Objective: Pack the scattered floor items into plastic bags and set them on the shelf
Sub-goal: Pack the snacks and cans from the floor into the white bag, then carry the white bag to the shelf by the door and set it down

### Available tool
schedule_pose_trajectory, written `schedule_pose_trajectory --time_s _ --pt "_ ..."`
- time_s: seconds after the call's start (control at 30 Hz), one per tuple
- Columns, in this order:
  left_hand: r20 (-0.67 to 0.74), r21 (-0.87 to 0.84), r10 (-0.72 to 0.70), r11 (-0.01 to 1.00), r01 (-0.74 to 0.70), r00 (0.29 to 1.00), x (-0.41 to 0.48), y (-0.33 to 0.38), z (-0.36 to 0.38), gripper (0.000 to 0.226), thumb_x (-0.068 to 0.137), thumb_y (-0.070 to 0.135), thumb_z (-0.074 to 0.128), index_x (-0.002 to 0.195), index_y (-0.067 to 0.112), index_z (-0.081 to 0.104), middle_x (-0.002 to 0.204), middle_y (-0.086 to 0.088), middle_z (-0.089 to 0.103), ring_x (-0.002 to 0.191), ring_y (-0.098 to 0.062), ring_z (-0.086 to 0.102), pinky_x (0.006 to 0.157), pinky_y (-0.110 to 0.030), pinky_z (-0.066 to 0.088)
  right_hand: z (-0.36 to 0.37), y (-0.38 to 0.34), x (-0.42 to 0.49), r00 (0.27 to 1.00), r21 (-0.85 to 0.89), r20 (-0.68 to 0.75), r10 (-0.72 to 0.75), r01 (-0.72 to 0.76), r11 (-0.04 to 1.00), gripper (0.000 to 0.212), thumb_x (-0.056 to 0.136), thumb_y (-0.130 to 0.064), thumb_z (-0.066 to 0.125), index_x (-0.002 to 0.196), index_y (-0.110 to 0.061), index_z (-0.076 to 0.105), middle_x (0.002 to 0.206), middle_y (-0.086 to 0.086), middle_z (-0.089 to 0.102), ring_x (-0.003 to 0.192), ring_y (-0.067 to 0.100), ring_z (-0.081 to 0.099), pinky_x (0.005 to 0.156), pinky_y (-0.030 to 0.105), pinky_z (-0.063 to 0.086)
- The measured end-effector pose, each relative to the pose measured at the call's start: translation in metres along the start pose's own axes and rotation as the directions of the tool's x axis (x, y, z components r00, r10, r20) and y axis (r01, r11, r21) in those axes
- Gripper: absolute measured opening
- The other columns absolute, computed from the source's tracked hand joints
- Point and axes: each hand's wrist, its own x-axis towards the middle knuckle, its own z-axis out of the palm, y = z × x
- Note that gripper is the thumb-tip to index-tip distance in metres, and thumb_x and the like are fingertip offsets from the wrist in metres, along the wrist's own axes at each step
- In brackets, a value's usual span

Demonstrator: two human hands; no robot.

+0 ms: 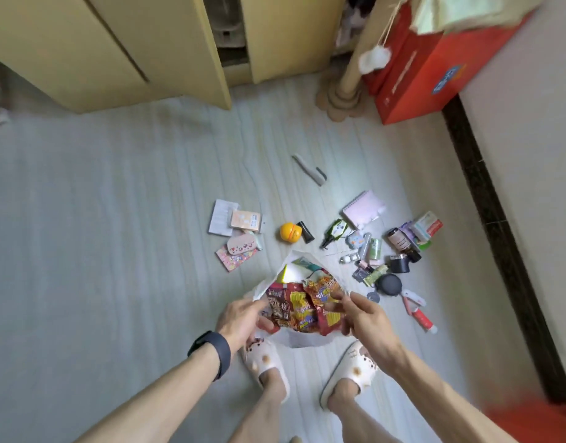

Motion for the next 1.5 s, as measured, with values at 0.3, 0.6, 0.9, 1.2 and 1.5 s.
schedule_pose_trajectory --time_s 0.3,0.6,0.9,1.2,1.5 --pt "-0.063 -0.369 0.131 0.918 -0.145 0.989 -0.178 0.101 -0.159 0.026 0.093 0.033 0.057 0.106 0.013 0.069 0.076 -0.008 0.075 0.042 -0.015 0.048 0.045 -0.023 0.04 0.069 -0.212 -0.168 0.976 -0.094 0.08 -0.201 0.208 0.974 0.024 0.103 -0.025 0.048 0.108 -0.018 0.071 0.097 -0.002 0.077 0.057 0.012 0.057 0.054 0.02 0.043" --pt "-0.083 -0.586 0.382 0.728 -0.355 0.92 -0.335 0.127 -0.359 0.036 0.094 0.042 0.053 0.116 0.016 0.064 0.099 -0.007 0.076 0.08 -0.019 0.068 0.074 -0.031 0.042 0.162 -0.365 -0.306 0.865 0.116 0.349 -0.359 0.341 0.933 0.029 0.104 -0.023 0.046 0.123 -0.011 0.064 0.114 0.016 0.072 0.076 0.02 0.065 0.056 0.021 0.048" --pt "-0.423 -0.617 0.379 0.544 -0.569 0.823 -0.435 0.129 -0.533 0.044 0.091 0.044 0.054 0.111 0.007 0.066 0.078 -0.004 0.074 0.065 -0.018 0.064 0.056 -0.027 0.039 0.297 -0.487 -0.38 0.695 0.253 0.536 -0.479 0.41 0.877 0.033 0.102 -0.027 0.048 0.126 -0.012 0.063 0.116 0.012 0.072 0.084 0.021 0.069 0.065 0.026 0.05" --pt "-0.662 -0.623 0.179 0.407 -0.667 0.728 -0.438 0.117 -0.746 0.046 0.091 0.043 0.054 0.122 0.01 0.061 0.056 0.001 0.064 0.037 -0.013 0.048 0.046 -0.021 0.028 0.512 -0.595 -0.393 0.519 0.245 0.661 -0.542 0.533 0.81 0.029 0.102 -0.021 0.048 0.12 -0.004 0.065 0.115 0.011 0.073 0.076 0.017 0.069 0.063 0.026 0.047" --pt "-0.696 -0.641 0.069 0.39 -0.661 0.715 -0.424 0.073 -0.956 0.043 0.091 0.042 0.056 0.106 0.003 0.061 0.057 -0.001 0.065 0.038 -0.013 0.048 0.047 -0.023 0.031 0.737 -0.682 -0.39 0.499 0.2 0.682 -0.535 0.576 0.793 0.026 0.1 -0.02 0.052 0.112 -0.002 0.067 0.109 0.011 0.075 0.051 0.012 0.044 0.051 0.021 0.033"
